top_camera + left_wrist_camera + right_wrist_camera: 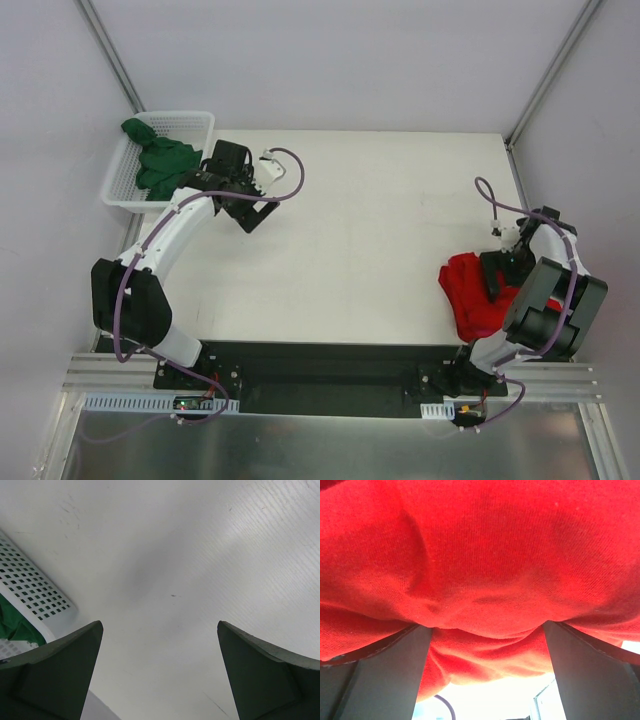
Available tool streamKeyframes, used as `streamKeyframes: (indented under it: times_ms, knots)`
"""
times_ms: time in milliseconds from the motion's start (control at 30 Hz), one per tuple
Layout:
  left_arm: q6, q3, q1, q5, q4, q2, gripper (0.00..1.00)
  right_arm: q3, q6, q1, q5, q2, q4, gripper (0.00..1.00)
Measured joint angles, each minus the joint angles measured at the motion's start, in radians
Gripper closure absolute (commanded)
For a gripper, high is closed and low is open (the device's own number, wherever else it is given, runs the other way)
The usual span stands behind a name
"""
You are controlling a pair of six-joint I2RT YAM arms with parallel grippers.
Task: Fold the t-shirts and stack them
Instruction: Put the neatly folded tshirt into the corner of the board with the right arm
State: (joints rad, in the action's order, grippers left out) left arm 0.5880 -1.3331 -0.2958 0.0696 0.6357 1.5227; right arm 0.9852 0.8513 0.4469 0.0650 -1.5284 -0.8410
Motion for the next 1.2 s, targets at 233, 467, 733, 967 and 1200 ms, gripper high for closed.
streamKeyframes:
  times_ms: [233, 467, 733, 967, 1200]
  knots:
    - [0.004, 0.000, -0.006, -0.001, 0.000, 0.004, 0.01, -0.002, 0.025, 0.036, 0.001, 0.002, 0.000, 0.04]
    - [0.006, 0.000, -0.006, -0.002, 0.000, 0.004, 0.01, -0.003, 0.029, 0.041, 0.000, 0.002, -0.001, 0.04]
    - [0.007, 0.000, -0.006, -0.002, 0.000, 0.004, 0.01, -0.003, 0.034, 0.045, 0.000, 0.002, -0.001, 0.04]
    - [0.017, 0.000, -0.006, -0.003, 0.000, 0.004, 0.01, -0.003, 0.037, 0.048, 0.000, 0.018, -0.011, 0.04]
    - [0.032, 0.000, -0.008, -0.011, 0.000, 0.003, 0.01, 0.060, 0.013, 0.053, 0.008, 0.075, -0.110, 0.04]
